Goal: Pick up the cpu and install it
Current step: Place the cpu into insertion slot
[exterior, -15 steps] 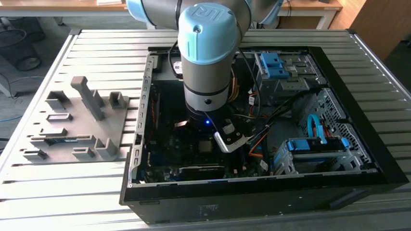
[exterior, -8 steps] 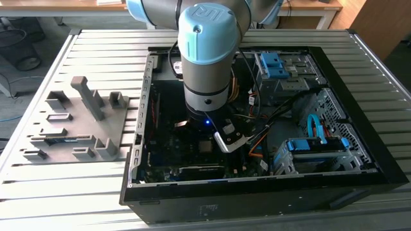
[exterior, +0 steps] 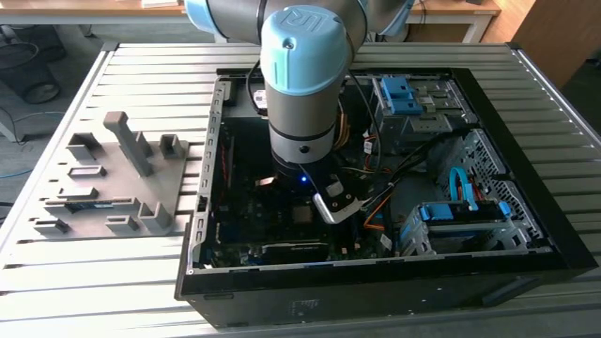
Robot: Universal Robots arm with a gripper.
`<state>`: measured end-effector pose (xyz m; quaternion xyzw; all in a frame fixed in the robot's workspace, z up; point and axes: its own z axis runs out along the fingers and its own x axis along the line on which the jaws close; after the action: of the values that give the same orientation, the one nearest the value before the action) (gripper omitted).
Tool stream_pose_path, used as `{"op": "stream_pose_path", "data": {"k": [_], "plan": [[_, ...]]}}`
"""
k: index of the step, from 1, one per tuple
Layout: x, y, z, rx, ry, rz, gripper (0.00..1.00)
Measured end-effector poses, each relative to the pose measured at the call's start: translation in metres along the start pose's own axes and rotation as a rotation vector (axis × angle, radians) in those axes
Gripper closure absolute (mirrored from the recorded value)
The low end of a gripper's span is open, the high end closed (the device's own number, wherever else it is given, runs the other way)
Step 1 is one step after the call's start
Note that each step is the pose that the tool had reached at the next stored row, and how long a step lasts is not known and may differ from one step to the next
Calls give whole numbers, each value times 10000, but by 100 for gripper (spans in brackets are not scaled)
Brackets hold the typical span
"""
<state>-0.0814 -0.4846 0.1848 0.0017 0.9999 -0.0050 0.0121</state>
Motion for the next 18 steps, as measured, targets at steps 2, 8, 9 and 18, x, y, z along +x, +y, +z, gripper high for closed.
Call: {"op": "stream_pose_path", "data": {"k": [2, 8, 9, 18], "plan": [[2, 0, -3, -2, -3, 0, 47], [25, 1, -5, -1, -3, -1, 47], [30, 2, -4, -4, 1, 2, 47], [35, 6, -28, -10, -3, 1, 47]]}}
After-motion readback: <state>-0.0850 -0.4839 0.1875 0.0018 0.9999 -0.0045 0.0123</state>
